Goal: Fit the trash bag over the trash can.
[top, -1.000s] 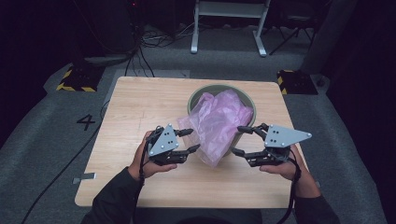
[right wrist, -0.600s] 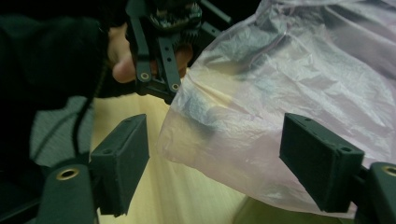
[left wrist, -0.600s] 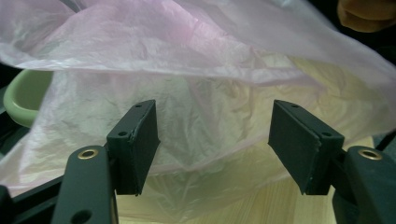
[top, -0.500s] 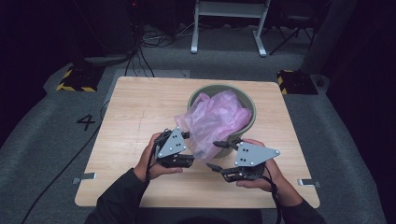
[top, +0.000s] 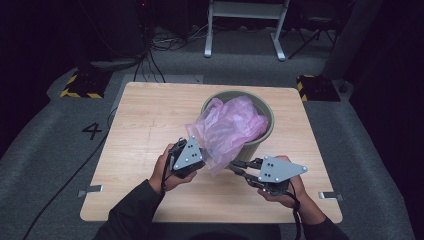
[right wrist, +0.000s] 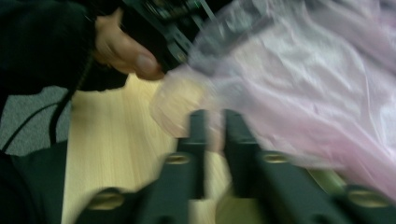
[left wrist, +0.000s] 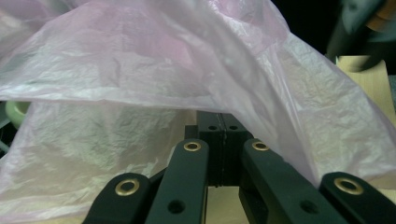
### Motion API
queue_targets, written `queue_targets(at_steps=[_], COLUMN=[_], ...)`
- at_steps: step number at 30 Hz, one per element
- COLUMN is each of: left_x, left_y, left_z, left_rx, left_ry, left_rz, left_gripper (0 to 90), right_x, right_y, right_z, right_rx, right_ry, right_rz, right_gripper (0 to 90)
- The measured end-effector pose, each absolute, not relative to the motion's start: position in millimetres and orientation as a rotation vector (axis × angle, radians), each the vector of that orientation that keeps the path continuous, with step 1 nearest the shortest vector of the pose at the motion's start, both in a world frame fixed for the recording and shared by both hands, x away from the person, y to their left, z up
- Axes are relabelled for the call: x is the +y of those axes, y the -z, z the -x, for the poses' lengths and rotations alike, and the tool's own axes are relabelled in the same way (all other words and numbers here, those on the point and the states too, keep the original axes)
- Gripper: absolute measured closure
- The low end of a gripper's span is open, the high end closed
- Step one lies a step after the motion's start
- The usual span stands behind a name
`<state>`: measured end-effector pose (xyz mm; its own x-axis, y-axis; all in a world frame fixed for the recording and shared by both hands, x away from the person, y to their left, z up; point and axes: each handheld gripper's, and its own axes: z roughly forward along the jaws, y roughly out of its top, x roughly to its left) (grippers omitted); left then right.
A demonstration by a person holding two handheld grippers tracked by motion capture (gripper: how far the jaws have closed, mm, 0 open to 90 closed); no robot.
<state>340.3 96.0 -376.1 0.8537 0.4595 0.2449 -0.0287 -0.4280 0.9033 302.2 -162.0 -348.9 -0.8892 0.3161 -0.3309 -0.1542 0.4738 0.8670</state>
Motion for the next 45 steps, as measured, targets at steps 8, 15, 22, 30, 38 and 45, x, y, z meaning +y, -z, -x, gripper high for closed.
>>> queue_targets(at_steps=[8,15,22,30,38,45], left_x=[88.0,84.0,85.8,94.5,101.0,82.9], left_y=[376.6,376.7,375.9,375.1,375.9,369.4], left_z=[-339.0,-338.5,-338.0,-341.2,-344.3,-336.7], left_rx=[0.296,0.272,0.273,0.304,0.331,0.296], left_ry=[-0.546,-0.547,-0.548,-0.56,-0.541,-0.612], left_rz=[-1.953,-1.967,-1.963,-1.944,-1.925,-1.972], left_gripper=[90.0,90.0,90.0,90.0,71.6,41.4], right_x=[-141.5,-133.0,-142.4,-171.8,-202.0,-205.0], right_y=[352.0,355.3,353.8,346.0,344.4,346.4], right_z=[-296.1,-298.0,-299.8,-301.2,-311.3,-316.4], right_rx=[2.255,2.152,2.137,2.117,2.085,2.101], right_ry=[-1.388,-1.284,-1.288,-1.393,-1.483,-1.509], right_rz=[-0.096,-0.099,-0.118,-0.203,-0.341,-0.373], right_gripper=[23.4,58.8,88.8,90.0,90.0,90.0])
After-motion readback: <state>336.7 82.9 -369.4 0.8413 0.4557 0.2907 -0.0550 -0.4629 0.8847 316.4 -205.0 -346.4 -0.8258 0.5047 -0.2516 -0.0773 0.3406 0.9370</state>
